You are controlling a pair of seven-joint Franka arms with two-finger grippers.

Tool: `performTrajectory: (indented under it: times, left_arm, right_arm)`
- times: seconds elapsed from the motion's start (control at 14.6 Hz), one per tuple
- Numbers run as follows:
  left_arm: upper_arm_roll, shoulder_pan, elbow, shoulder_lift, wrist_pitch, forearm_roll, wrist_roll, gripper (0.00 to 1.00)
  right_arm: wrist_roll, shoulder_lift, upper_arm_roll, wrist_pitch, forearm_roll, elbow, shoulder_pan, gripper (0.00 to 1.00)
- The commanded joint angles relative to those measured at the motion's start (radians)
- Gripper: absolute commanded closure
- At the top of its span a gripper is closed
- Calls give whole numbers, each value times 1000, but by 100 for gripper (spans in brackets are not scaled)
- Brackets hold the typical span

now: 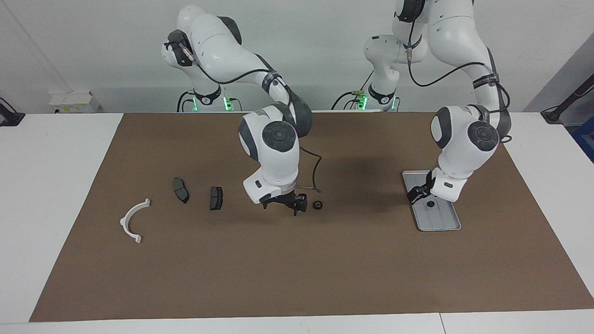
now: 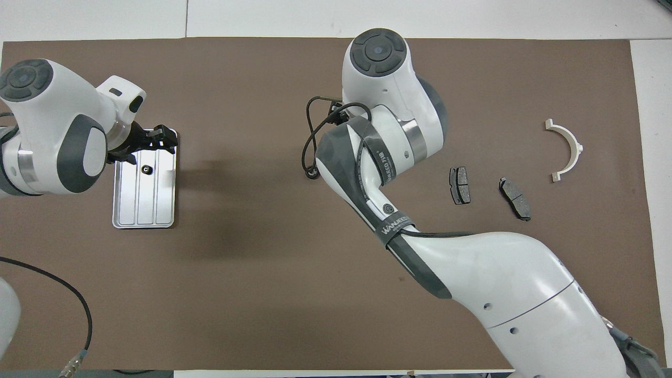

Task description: Place bearing gear from tray to pile

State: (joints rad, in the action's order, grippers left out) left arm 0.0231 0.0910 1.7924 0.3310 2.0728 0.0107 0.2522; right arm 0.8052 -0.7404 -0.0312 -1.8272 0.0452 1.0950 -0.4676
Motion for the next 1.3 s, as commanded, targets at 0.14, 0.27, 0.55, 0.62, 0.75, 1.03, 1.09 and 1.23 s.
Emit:
performTrajectory:
  times: [0.14,0.27,0.55,0.62,0.75,1.03,1.09,1.23]
  left_arm:
    - [-12,-65,130,-46,127,-9,-129,28]
    - [-12,-79,134,-40,148,-9,-145,43]
    - [-12,-94,176,-38,197,-9,-182,52]
    - [-14,-94,185,-38,208,-9,-180,52]
    - [-14,-94,192,-35,220,-9,-173,52]
    - [-14,-86,194,-32,234,-9,-136,52]
    - [-14,-86,194,-32,234,-9,-136,52]
    - [-14,-83,206,-32,246,-9,-136,52]
  right_arm:
    - [94,-63,7,-27,16,-33,-80,0]
    - [92,-71,4,-30,16,-33,-89,0]
    - [121,-108,8,-69,16,-35,-140,0]
    - [135,-119,10,-73,16,-35,-149,0]
    - [143,-132,13,-92,16,-35,-167,0]
    - [144,-148,11,-99,34,-35,-170,0]
    - [144,-151,10,-113,36,-35,-171,0]
    - [143,-152,10,-115,38,-35,-169,6]
